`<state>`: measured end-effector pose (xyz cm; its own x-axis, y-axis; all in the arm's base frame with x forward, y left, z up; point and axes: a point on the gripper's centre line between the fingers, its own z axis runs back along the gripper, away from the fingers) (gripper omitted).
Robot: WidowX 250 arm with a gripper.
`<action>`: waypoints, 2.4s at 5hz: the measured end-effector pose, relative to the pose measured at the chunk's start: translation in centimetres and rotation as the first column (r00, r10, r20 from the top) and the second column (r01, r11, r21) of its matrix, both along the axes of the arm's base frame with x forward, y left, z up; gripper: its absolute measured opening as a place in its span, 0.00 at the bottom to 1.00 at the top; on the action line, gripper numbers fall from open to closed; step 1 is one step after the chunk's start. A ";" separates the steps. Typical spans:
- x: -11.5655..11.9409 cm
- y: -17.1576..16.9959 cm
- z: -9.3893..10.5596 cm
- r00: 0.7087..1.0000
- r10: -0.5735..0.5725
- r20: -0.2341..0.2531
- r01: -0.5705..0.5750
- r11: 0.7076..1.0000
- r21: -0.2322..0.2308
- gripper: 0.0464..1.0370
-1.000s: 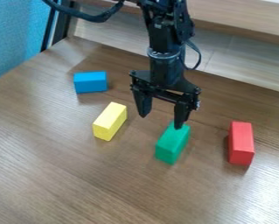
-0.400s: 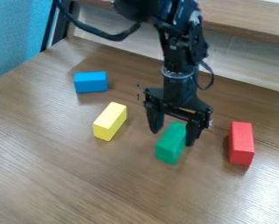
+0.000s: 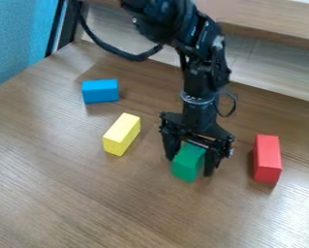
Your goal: Put the green block on top of the yellow block
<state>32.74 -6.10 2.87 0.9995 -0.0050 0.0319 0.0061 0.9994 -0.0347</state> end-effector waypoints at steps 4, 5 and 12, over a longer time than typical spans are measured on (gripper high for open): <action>-1.1 4.2 5.0 0.997 0.048 0.061 -0.047 0.999 -0.025 0.56; -1.5 6.0 6.1 0.996 0.062 0.058 -0.060 0.998 -0.029 0.56; -1.1 12.3 3.3 0.991 0.135 0.004 -0.135 0.990 0.031 0.56</action>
